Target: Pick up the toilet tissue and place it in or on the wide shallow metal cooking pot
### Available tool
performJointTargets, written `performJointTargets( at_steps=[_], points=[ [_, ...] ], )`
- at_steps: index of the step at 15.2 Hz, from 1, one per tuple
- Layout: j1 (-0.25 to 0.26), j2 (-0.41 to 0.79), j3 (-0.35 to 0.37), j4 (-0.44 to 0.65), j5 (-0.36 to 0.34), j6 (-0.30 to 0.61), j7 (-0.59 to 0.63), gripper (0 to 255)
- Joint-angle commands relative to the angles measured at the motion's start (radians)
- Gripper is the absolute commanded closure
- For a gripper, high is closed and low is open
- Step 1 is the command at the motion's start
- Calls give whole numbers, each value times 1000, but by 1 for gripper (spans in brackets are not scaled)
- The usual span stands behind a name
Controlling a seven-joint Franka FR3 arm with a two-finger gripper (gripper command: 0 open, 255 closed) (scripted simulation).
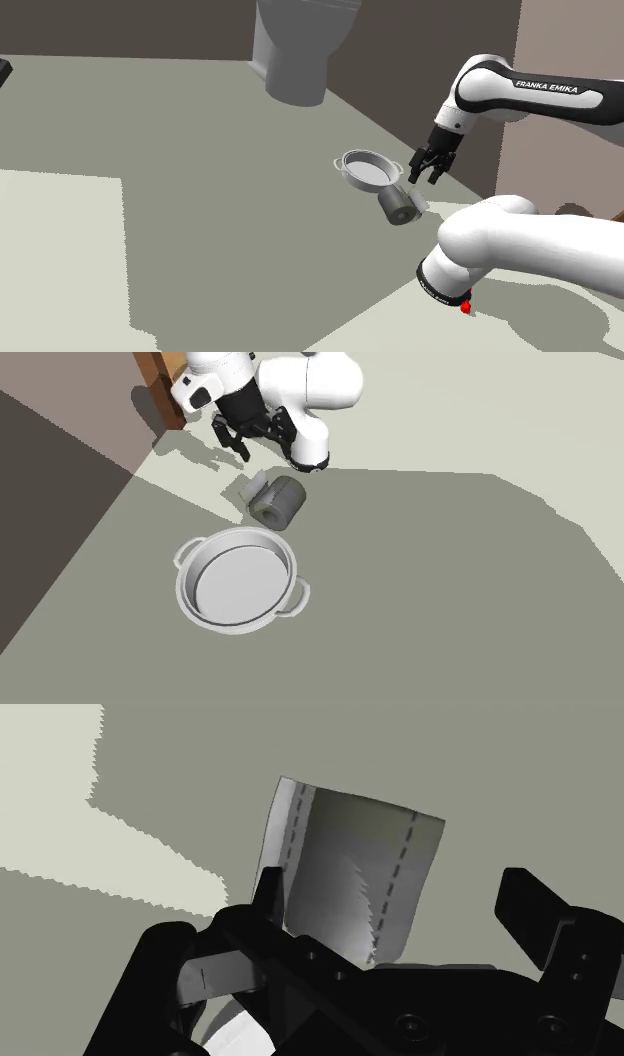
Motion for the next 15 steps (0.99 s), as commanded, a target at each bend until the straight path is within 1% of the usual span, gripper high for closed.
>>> performJointTargets(
  at_steps=[1, 5, 12, 15],
  points=[
    [-63, -11, -53, -43, -21, 21, 7, 0],
    [-211, -31, -167, -116, -83, 44, 3, 0],
    [-231, -25, -189, -209, -113, 136, 2, 0],
    [-233, -24, -192, -216, -115, 144, 2, 0]
  ],
)
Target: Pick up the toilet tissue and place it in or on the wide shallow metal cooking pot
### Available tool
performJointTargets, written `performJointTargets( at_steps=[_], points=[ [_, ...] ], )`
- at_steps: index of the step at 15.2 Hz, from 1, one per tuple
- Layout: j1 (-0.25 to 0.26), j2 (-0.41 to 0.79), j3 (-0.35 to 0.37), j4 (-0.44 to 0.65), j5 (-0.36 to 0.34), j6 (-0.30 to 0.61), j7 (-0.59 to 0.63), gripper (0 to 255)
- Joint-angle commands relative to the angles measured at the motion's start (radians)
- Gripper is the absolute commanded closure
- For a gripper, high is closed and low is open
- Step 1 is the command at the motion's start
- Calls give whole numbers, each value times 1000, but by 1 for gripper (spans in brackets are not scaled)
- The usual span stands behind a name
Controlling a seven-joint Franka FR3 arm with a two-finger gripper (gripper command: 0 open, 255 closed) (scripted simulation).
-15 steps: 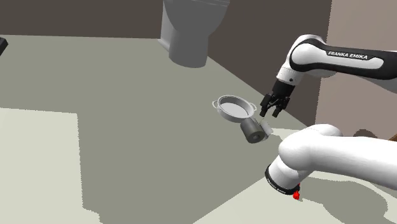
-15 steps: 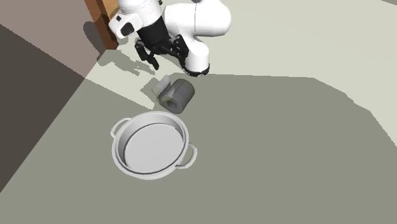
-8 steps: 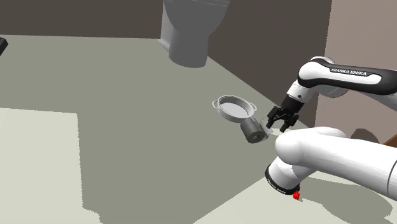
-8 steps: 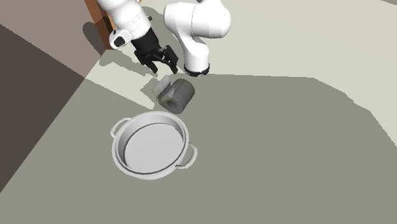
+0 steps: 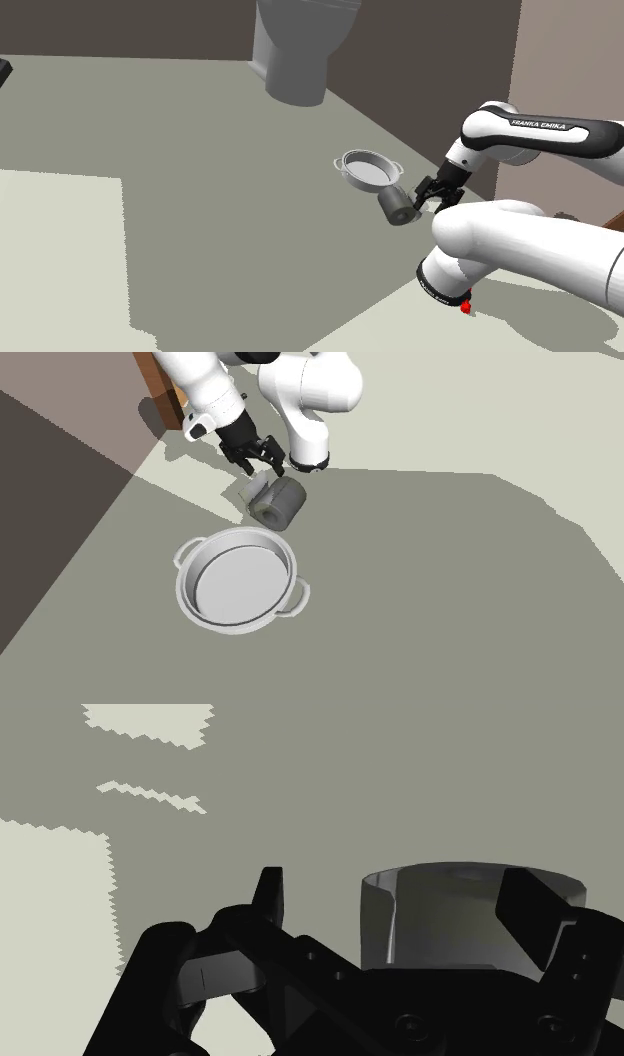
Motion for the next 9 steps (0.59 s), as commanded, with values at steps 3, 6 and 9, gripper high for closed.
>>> performJointTargets(
  at_steps=[3, 6, 9],
  points=[
    [1, 5, -1, -12, -4, 16, 2, 0],
    [1, 5, -1, -12, -4, 16, 2, 0],
    [3, 7, -1, -11, -3, 17, 3, 255]
  ],
)
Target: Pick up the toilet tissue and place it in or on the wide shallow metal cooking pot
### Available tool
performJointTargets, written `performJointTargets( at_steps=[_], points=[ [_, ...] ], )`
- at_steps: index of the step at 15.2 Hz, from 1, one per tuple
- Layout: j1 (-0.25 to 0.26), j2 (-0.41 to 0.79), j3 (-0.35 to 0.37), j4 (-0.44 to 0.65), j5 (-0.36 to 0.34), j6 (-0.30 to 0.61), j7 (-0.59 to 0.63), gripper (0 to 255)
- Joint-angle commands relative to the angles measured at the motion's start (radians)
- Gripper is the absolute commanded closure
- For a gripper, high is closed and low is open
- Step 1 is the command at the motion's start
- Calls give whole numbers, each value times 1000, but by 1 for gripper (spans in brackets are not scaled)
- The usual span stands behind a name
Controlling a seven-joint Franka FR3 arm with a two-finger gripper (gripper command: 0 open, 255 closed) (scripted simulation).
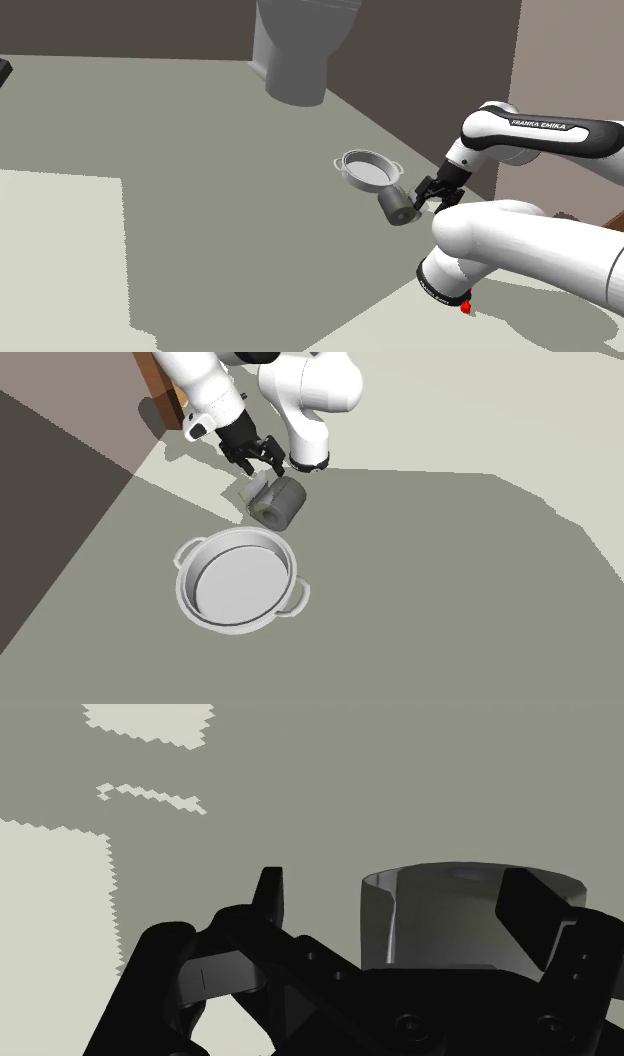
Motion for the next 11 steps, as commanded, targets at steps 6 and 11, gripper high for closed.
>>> performJointTargets(
  at_steps=[6, 11],
  points=[
    [-5, 2, -3, -15, -9, 16, -1, 255],
    [8, -33, 31, 25, 25, -54, 15, 255]
  ],
)
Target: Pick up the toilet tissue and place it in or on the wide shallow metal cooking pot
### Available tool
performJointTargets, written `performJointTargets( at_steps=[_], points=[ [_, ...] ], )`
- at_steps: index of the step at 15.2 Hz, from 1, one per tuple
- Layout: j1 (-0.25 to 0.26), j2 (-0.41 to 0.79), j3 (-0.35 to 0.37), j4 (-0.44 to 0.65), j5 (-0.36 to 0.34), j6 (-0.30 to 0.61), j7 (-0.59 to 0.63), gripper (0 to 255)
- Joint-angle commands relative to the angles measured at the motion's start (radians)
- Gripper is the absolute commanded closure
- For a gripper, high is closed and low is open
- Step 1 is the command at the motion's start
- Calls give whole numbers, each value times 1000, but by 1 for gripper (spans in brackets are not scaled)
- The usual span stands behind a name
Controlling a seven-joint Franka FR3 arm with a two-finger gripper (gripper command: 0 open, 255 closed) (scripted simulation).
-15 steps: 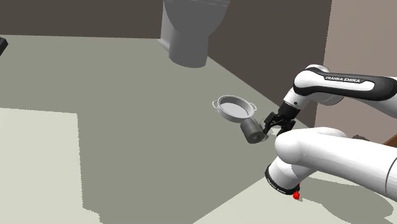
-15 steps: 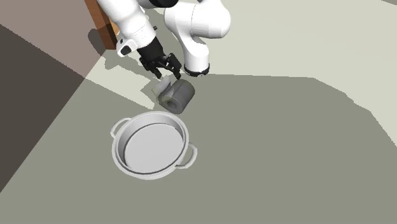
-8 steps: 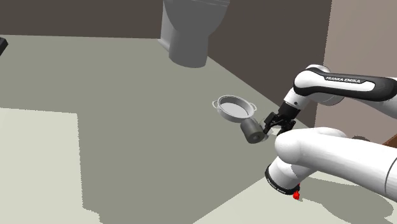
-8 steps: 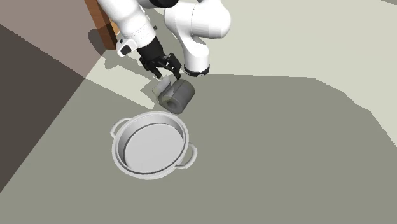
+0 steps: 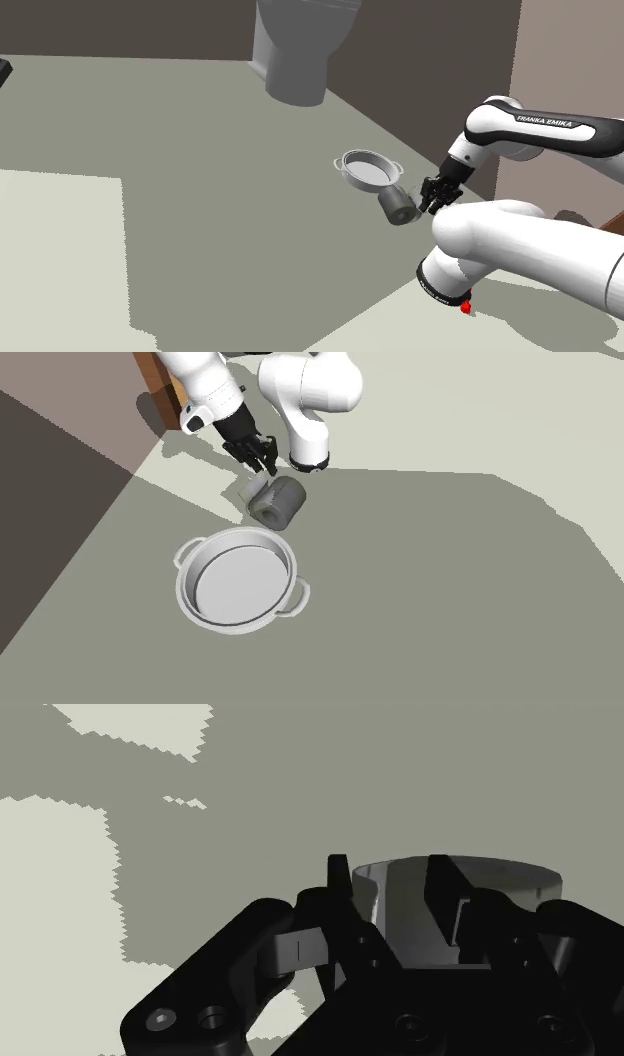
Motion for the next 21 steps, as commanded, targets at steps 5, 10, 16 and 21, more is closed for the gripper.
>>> performJointTargets(
  at_steps=[5, 10, 16, 21],
  points=[
    [17, -35, 42, 55, 40, -93, 21, 255],
    [31, -54, 73, 113, 71, -164, 36, 255],
    [48, -62, 106, 187, 105, -242, 53, 255],
    [102, 34, 115, 266, 139, -216, 70, 255]
  ],
)
